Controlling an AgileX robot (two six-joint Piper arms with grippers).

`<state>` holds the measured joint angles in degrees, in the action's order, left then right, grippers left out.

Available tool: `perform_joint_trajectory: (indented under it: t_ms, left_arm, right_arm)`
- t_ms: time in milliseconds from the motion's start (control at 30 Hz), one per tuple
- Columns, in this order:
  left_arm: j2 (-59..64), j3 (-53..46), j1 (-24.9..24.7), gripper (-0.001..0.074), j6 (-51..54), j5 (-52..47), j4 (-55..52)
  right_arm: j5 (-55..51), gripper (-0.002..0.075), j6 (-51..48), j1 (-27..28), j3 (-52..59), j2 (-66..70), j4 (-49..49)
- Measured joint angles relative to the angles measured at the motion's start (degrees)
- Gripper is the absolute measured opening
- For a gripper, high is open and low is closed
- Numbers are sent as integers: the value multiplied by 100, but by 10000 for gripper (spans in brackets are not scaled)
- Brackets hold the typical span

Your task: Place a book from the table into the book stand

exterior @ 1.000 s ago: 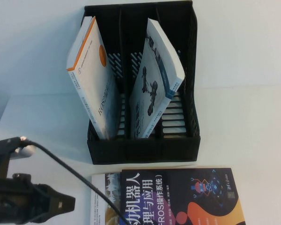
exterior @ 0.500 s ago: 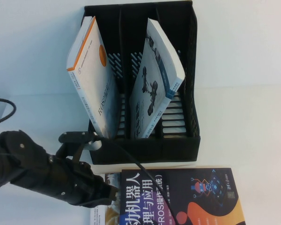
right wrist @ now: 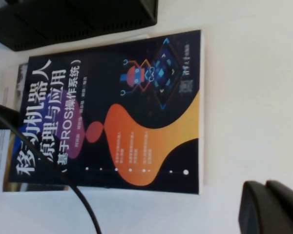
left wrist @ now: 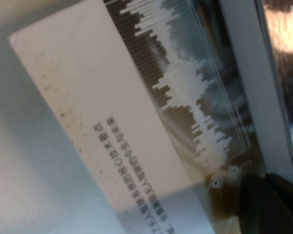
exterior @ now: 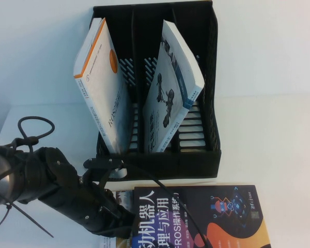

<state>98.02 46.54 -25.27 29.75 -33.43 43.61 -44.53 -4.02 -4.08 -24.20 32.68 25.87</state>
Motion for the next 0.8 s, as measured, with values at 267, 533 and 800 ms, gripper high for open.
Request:
perform_joint_trajectory:
  t_ms: [267,533,800]
  left_arm:
    - [27,9,0,-3,21,0,40]
    - [27,9,0,-3,24,-48,48]
    - [27,23,0,-3,109,-169,114]
  right_arm:
    - [663,6,-1614,0,0,1847,1735]
    - [997,173,-3903,0,0,3411,3795]
    - [1049,369,-4785,0,0,4610,4214]
